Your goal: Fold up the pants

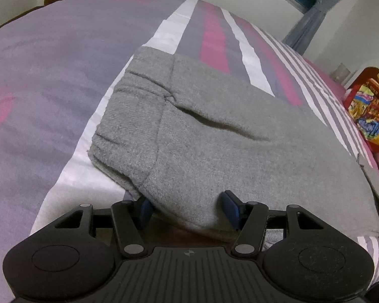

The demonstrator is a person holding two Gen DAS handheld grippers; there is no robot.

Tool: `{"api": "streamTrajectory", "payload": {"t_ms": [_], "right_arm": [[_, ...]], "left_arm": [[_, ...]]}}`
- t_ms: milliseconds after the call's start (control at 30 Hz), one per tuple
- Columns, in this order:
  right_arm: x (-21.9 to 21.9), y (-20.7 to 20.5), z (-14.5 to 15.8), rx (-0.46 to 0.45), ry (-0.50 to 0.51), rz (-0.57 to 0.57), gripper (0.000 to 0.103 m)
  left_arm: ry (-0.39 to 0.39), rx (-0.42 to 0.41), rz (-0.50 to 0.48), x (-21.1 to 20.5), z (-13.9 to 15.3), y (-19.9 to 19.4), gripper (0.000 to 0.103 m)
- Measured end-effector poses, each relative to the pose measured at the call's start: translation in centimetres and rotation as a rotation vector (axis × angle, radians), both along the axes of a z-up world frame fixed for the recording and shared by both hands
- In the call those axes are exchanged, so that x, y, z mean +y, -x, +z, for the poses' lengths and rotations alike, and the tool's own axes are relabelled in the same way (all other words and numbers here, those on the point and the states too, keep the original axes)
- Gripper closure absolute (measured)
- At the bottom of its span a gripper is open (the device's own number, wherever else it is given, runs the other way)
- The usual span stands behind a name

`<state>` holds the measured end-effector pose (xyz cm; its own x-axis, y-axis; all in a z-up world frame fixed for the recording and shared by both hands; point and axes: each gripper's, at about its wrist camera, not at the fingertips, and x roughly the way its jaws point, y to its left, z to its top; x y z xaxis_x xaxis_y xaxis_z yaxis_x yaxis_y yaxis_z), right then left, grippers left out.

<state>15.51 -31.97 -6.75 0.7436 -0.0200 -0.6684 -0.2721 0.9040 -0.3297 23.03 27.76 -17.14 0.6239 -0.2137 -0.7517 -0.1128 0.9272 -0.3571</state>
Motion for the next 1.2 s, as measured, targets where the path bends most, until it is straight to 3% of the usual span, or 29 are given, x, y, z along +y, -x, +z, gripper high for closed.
{"api": "streamTrajectory", "payload": {"t_ms": [67, 133, 267, 300, 367, 400, 600, 700, 767, 833, 967, 1100, 1200], "right_arm": [[1.9, -0.9, 0.2, -0.021, 0.047, 0.067, 0.039], [3.9, -2.4, -0.1, -0.022, 0.081, 0.112, 0.054], [6.7, -7.1, -2.8, 0.038, 0.194, 0.138, 0.055], [6.3, -8.4, -3.6, 0.058, 0.22, 0.127, 0.059], [6.0, -10.2, -4.5, 0.081, 0.269, 0.087, 0.089], [5.2, -10.7, -3.9, 0.076, 0.225, 0.051, 0.098], [-4.7, -5.5, 3.9, -0.198, -0.089, -0.21, 0.099], [-11.4, -1.1, 6.0, -0.256, -0.276, -0.36, 0.099], [-15.0, 1.1, 5.3, -0.261, -0.393, -0.423, 0.099], [-18.2, 2.4, 2.7, -0.23, -0.482, -0.484, 0.098], [-22.8, 1.4, -5.7, -0.013, -0.672, -0.619, 0.098], [-23.6, 2.4, -6.6, -0.052, -0.794, -0.655, 0.098], [-23.5, 3.0, -5.4, -0.072, -0.801, -0.64, 0.098]], "left_arm": [[0.0, -0.002, 0.003, -0.1, -0.1, 0.1, 0.045], [0.0, -0.001, 0.003, -0.1, -0.1, 0.1, 0.045], [-0.001, 0.005, 0.003, -0.1, 0.0, 0.1, 0.045], [-0.002, 0.006, 0.003, -0.2, 0.0, 0.1, 0.045], [-0.006, 0.006, 0.002, -0.2, 0.1, 0.1, 0.045], [-0.006, 0.005, 0.002, -0.2, 0.1, 0.1, 0.045], [-0.004, -0.001, 0.002, -0.2, -0.1, 0.2, 0.045], [-0.005, 0.009, -0.002, -0.2, 0.0, 0.1, 0.045], [-0.011, 0.017, -0.005, -0.2, 0.1, 0.0, 0.045], [-0.019, 0.025, -0.005, -0.3, 0.2, -0.2, 0.045], [-0.03, 0.041, 0.001, -0.5, 0.4, -0.4, 0.045], [-0.039, 0.048, 0.007, -0.7, 0.5, -0.6, 0.045], [-0.041, 0.045, 0.011, -0.8, 0.6, -0.5, 0.045]]}}
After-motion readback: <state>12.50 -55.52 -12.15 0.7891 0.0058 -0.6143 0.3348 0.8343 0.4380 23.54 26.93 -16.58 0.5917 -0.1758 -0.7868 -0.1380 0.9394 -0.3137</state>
